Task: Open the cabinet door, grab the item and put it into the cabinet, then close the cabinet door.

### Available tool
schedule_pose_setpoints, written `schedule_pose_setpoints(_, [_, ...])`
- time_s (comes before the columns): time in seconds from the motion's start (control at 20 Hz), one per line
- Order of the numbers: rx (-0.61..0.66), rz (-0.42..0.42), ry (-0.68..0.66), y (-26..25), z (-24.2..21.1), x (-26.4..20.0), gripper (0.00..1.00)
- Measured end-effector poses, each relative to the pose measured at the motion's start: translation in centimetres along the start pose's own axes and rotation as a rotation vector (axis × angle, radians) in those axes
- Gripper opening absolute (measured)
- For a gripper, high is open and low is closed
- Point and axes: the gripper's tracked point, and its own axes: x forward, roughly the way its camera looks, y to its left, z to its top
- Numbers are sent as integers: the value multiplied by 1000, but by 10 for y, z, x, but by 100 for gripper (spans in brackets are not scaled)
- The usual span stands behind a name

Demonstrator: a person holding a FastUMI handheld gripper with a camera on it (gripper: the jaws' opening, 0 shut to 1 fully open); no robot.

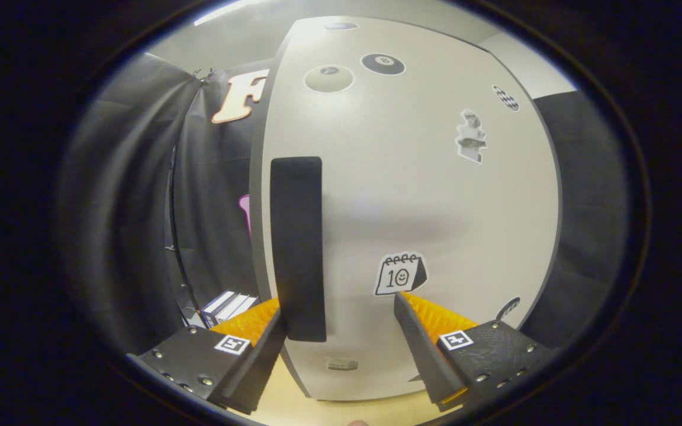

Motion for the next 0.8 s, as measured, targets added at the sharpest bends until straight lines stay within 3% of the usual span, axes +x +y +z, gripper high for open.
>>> schedule_pose_setpoints(0.5, [11,7,-4,1,-1,2,100])
schedule_pose_setpoints(0.8, [19,7,-21,-7,7,-65,100])
